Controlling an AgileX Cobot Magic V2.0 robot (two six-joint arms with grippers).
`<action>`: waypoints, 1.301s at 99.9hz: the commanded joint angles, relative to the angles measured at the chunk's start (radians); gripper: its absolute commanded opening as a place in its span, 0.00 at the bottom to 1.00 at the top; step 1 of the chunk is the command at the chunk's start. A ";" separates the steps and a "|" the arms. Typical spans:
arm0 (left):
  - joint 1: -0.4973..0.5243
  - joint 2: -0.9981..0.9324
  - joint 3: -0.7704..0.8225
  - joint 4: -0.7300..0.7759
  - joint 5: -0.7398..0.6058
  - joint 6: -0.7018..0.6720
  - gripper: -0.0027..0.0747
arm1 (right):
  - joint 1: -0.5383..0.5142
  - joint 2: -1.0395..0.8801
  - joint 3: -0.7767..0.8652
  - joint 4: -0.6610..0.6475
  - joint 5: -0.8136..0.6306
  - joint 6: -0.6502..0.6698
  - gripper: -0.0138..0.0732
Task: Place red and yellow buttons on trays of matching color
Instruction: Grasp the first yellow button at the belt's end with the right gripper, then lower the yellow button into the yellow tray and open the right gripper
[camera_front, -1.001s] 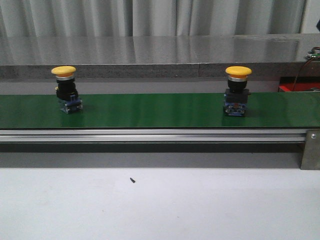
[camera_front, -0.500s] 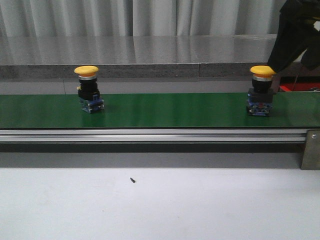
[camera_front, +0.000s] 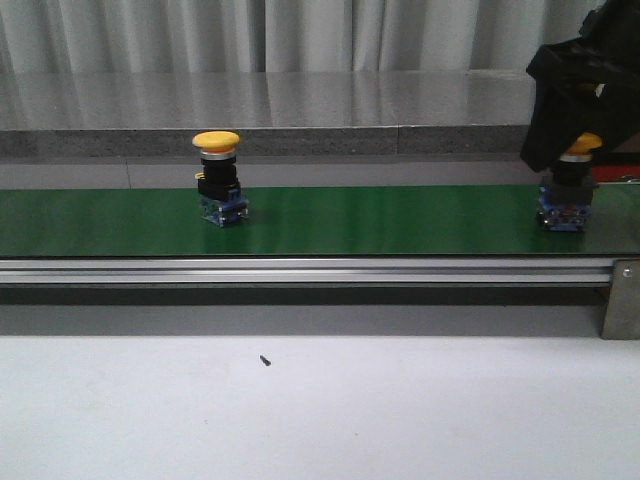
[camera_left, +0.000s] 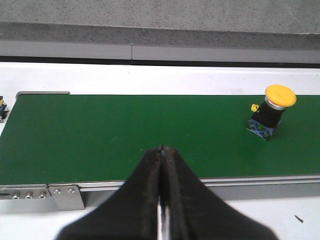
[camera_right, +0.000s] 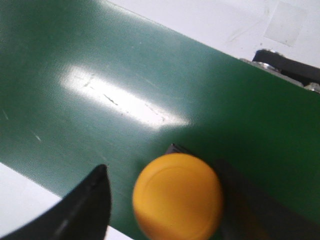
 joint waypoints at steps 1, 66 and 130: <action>-0.008 -0.006 -0.026 -0.017 -0.077 -0.003 0.01 | -0.005 -0.028 -0.033 0.002 -0.023 -0.013 0.49; -0.008 -0.006 -0.026 -0.017 -0.077 -0.003 0.01 | -0.248 -0.266 0.072 -0.005 0.157 0.011 0.35; -0.008 -0.006 -0.026 -0.017 -0.077 -0.003 0.01 | -0.523 -0.347 0.452 0.049 -0.079 0.011 0.35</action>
